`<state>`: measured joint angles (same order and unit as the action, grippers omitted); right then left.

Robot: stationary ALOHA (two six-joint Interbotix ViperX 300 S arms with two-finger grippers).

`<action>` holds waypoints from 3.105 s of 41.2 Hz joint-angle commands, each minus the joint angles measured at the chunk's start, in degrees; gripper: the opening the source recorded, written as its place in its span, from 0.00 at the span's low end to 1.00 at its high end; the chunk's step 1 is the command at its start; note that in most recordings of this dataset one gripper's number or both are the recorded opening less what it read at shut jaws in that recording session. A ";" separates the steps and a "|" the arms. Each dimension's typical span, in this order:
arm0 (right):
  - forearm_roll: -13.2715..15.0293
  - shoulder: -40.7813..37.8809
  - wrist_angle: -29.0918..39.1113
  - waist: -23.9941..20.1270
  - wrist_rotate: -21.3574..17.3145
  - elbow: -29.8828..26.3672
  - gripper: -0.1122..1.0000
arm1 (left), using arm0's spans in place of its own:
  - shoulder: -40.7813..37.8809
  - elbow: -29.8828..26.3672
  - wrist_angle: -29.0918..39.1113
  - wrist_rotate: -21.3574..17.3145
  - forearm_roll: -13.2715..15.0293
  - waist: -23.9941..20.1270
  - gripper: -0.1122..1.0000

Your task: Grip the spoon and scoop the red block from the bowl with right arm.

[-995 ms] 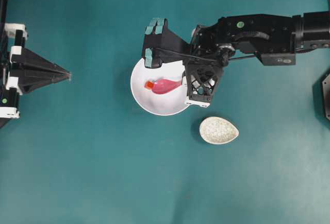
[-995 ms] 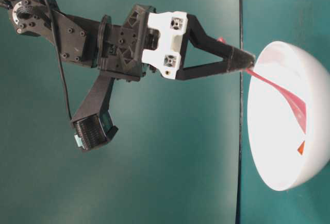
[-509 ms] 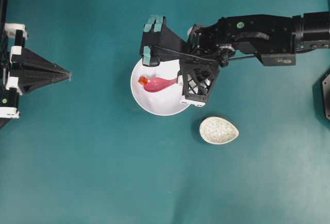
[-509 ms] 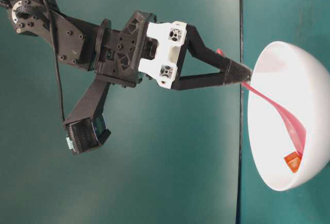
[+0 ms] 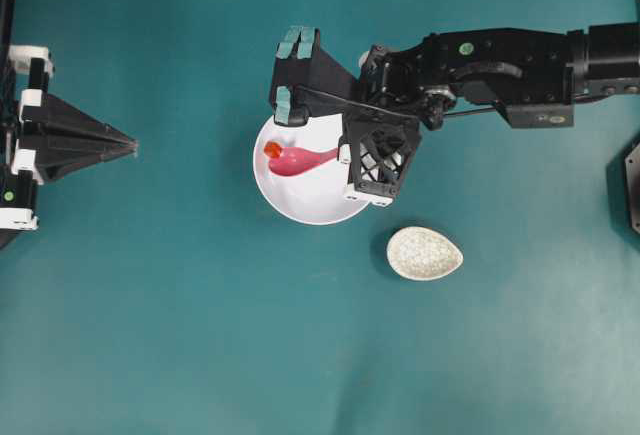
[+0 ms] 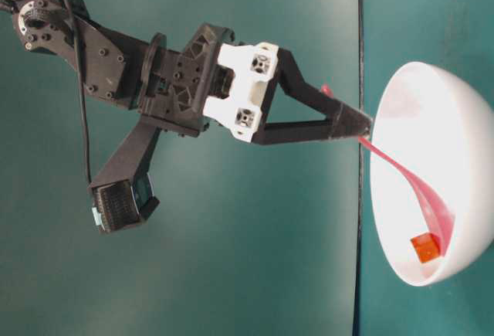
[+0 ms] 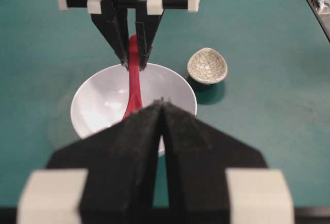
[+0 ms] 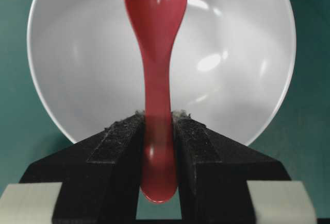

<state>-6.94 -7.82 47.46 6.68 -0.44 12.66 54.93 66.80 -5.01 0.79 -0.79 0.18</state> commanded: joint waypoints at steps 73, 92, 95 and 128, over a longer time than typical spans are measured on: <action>0.09 5.36 -2.99 1.14 -3.96 8.00 0.32 | -0.35 -1.49 -0.62 0.00 -0.18 0.09 0.10; -0.09 4.92 -2.81 1.05 -4.39 8.26 0.32 | -0.35 -1.58 -0.62 0.00 -0.18 0.09 0.10; -0.18 4.92 -2.29 0.88 -4.48 8.26 0.32 | -0.35 -1.58 -0.62 0.00 -0.18 0.09 0.10; -0.53 4.04 -2.46 0.18 -4.22 8.44 0.32 | -0.44 -1.58 -0.62 0.00 -0.18 0.09 0.10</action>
<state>-7.38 -4.48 45.44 7.03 -4.75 21.71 54.93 66.80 -4.92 0.79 -0.88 0.18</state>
